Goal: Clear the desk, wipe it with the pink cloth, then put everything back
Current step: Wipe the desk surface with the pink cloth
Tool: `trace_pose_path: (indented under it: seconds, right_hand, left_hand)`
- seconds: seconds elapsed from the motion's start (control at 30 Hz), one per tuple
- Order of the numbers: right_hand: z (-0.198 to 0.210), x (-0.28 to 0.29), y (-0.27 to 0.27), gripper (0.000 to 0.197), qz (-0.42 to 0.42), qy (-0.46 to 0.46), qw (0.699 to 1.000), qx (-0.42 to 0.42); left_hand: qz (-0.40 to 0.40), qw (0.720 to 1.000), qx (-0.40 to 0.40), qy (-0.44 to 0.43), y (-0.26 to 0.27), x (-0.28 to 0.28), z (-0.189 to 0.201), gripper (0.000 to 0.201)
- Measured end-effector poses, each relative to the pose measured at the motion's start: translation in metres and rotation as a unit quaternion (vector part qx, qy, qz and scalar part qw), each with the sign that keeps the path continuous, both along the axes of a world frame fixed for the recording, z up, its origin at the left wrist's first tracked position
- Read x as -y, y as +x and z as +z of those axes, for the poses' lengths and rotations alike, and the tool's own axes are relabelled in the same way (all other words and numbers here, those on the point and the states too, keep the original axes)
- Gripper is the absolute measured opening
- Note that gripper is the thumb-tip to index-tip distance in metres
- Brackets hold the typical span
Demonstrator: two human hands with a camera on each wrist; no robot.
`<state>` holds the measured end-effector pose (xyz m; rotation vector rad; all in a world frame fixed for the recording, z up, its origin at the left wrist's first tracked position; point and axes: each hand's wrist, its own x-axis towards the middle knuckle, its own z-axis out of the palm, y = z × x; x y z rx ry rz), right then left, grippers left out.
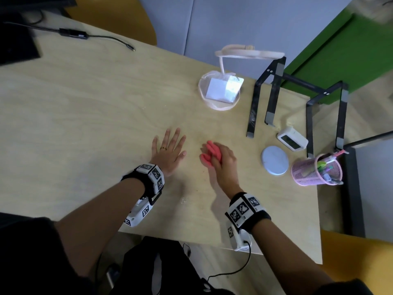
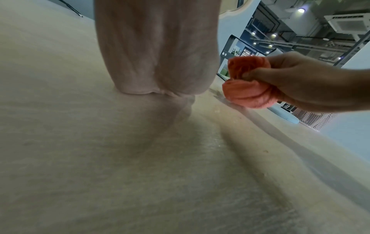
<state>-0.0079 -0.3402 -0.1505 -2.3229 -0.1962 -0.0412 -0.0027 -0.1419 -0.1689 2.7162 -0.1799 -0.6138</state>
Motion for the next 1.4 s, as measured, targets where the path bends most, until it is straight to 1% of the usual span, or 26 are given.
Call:
trace_pose_path:
  seconds: [0.13,0.2,0.27,0.33,0.37,0.4,0.57,0.7,0.87,1.07,1.17,1.3,1.4]
  right_hand:
    - [0.008,0.010,0.034,0.037,-0.078,0.077,0.994,0.031]
    - [0.009,0.013,0.050,0.039,-0.111,0.091,0.989,0.037]
    - [0.004,0.013,0.059,0.044,-0.102,0.041,0.994,0.015]
    - [-0.009,0.011,0.056,0.056,-0.050,-0.066,0.996,-0.040]
    - [-0.017,0.009,0.053,0.059,-0.033,-0.112,0.992,-0.051]
    - [-0.024,0.007,0.051,0.060,-0.029,-0.136,0.989,-0.050]
    - [-0.029,0.000,0.047,0.071,-0.052,-0.174,0.983,-0.035]
    - [-0.023,-0.008,0.029,0.064,-0.039,-0.165,0.985,-0.027]
    - [-0.024,-0.022,-0.001,0.066,-0.031,-0.163,0.986,-0.017]
    - [-0.028,-0.039,-0.040,0.058,-0.023,-0.162,0.986,0.013]
    - [-0.028,-0.046,-0.059,0.058,-0.017,-0.156,0.988,0.013]
    - [-0.028,-0.054,-0.090,0.063,0.020,-0.169,0.985,0.019]
    - [-0.029,-0.056,-0.121,0.060,0.068,-0.131,0.989,0.007]
  left_hand:
    - [-0.013,1.000,-0.017,0.001,0.000,-0.002,0.002,0.055]
    - [-0.015,1.000,-0.021,0.000,0.000,-0.002,0.004,0.055]
    - [-0.016,1.000,-0.022,0.002,-0.001,-0.002,0.005,0.055]
    - [-0.017,1.000,-0.023,0.003,-0.001,-0.002,0.006,0.055]
    - [-0.017,1.000,-0.024,0.003,-0.001,-0.002,0.006,0.055]
    - [-0.016,1.000,-0.024,0.004,-0.001,-0.002,0.006,0.054]
    - [-0.018,0.999,-0.024,0.013,-0.001,-0.001,0.009,0.055]
    - [-0.016,0.999,-0.026,0.012,-0.001,0.000,0.009,0.055]
    - [-0.003,1.000,-0.016,0.001,-0.001,0.001,0.005,0.055]
    - [0.013,1.000,0.002,0.002,-0.002,0.004,0.003,0.054]
    - [0.013,1.000,0.013,-0.001,-0.004,0.003,0.000,0.054]
    - [-0.003,1.000,0.004,-0.008,-0.004,0.001,0.001,0.055]
    - [0.003,1.000,-0.010,-0.005,-0.002,0.001,0.004,0.055]
